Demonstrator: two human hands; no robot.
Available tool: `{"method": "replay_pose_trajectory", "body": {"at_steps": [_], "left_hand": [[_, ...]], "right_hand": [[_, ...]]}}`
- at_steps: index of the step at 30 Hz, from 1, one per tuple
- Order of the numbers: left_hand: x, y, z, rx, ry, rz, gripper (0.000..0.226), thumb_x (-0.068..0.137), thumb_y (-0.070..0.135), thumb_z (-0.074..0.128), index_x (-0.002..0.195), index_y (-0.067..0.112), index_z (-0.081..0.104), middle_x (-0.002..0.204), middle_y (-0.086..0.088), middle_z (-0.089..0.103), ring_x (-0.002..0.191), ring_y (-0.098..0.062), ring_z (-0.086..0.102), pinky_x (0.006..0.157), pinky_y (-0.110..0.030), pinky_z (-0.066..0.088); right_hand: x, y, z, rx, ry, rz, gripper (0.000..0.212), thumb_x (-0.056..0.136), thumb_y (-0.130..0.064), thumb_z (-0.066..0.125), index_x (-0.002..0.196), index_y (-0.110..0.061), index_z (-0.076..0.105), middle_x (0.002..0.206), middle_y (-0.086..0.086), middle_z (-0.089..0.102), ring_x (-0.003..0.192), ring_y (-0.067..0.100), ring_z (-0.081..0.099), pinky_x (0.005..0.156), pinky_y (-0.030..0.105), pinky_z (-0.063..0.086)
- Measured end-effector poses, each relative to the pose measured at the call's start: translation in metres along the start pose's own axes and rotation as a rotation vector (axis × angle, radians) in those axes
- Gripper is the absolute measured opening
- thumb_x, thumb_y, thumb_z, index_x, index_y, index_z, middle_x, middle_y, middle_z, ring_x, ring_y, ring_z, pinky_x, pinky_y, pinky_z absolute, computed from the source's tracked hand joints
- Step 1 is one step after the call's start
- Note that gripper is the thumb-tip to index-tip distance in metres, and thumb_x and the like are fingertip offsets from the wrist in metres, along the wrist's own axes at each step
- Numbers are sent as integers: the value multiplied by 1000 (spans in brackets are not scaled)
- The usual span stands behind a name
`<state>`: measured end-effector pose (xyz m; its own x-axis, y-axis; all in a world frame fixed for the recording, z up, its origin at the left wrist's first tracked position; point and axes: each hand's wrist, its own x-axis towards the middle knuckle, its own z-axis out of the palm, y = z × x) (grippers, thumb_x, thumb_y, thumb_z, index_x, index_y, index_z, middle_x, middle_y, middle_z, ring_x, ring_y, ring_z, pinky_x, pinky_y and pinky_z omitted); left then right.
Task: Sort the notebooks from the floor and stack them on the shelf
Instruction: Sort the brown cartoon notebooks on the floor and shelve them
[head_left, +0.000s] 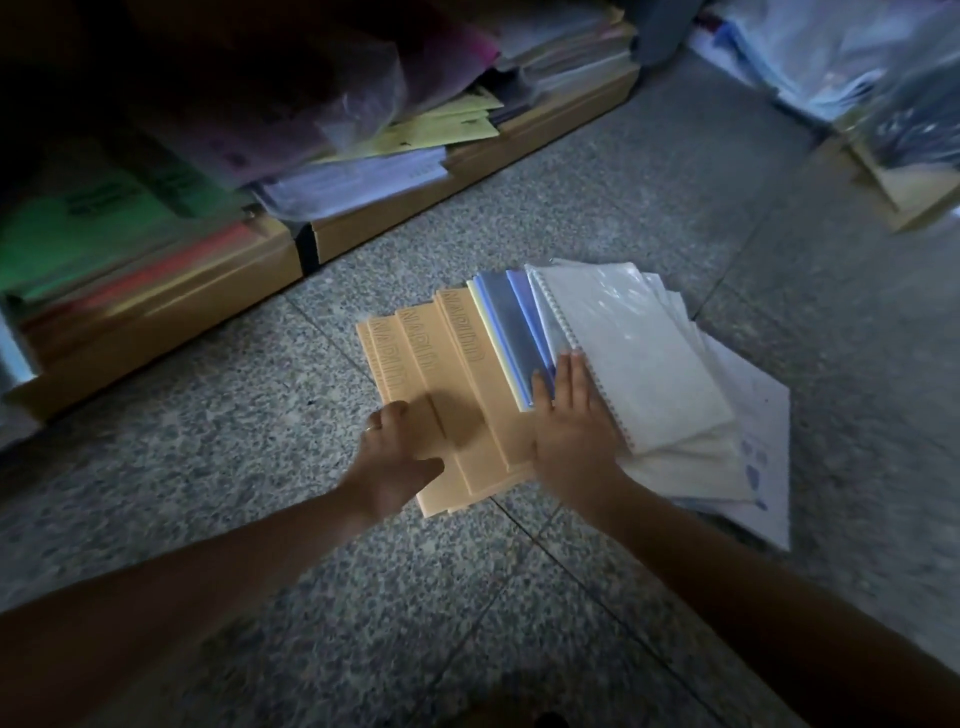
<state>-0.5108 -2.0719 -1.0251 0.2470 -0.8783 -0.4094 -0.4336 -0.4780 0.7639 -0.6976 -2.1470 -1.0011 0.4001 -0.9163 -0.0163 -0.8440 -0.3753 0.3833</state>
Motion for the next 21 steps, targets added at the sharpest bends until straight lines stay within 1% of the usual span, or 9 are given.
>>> {"method": "replay_pose_trajectory", "body": {"at_steps": [2, 4, 7, 8, 10, 12, 13, 15, 21], "left_hand": [[8, 7, 1, -108, 55, -92, 96, 48, 32, 64, 134, 4, 30, 130, -18, 40, 121, -36, 41, 101, -42, 39], [13, 11, 0, -234, 121, -141, 104, 37, 37, 64, 130, 3, 33, 126, -19, 46, 118, -36, 46, 98, -47, 42], [18, 15, -2, -446, 165, -182, 107, 30, 40, 66, 126, 4, 35, 119, -14, 52, 109, -30, 53, 92, -43, 48], [20, 17, -3, -532, 167, -204, 98, 32, 34, 68, 120, 4, 40, 111, -12, 55, 101, -27, 56, 86, -38, 50], [21, 24, -9, -726, 150, -218, 53, 43, 18, 65, 92, 6, 52, 84, -7, 59, 73, -17, 61, 62, -23, 51], [26, 27, -19, -854, 56, -234, 22, 56, 8, 65, 77, 9, 57, 62, -2, 60, 58, -13, 59, 48, -17, 47], [30, 26, -24, -885, -4, -266, 11, 67, 4, 63, 75, 10, 57, 56, 1, 59, 58, -12, 58, 50, -18, 46], [36, 22, -33, -935, -125, -326, 15, 82, 1, 51, 75, 13, 56, 63, 0, 57, 64, -13, 52, 59, -23, 42], [42, 6, -37, -1016, -206, -330, 13, 84, -2, 49, 89, 6, 57, 86, -8, 58, 79, -18, 53, 71, -24, 40]], "right_hand": [[5, 7, 6, 24, -46, 73, 79, 59, -37, 75, 129, -7, 55, 139, 27, 43, 126, 47, 43, 97, 51, 42], [12, 14, 7, 68, -67, 120, 86, 50, -37, 80, 127, -6, 57, 136, 30, 45, 121, 50, 47, 92, 56, 44], [18, 19, 5, 82, 10, 5, 86, 48, -43, 81, 122, -3, 60, 133, 30, 48, 122, 46, 48, 99, 55, 39], [16, 18, 6, 81, 44, -92, 85, 52, -48, 77, 123, -5, 60, 135, 26, 49, 125, 42, 47, 104, 50, 35], [4, 11, 9, 128, 80, -306, 83, 65, -63, 63, 129, -11, 54, 142, 18, 45, 133, 35, 39, 109, 43, 23], [-11, -3, 13, 174, -11, -418, 93, 68, -77, 43, 140, -18, 39, 150, 16, 31, 140, 33, 24, 112, 42, 15], [-18, -10, 15, 181, -66, -425, 100, 64, -82, 39, 143, -21, 33, 152, 18, 25, 141, 35, 20, 110, 46, 12], [-24, -19, 25, 161, -103, -410, 112, 54, -88, 37, 145, -23, 30, 151, 24, 24, 139, 41, 23, 103, 55, 14], [-15, -28, 32, 206, -69, -369, 117, 45, -87, 54, 139, -20, 36, 146, 26, 34, 132, 42, 37, 95, 57, 41]]}}
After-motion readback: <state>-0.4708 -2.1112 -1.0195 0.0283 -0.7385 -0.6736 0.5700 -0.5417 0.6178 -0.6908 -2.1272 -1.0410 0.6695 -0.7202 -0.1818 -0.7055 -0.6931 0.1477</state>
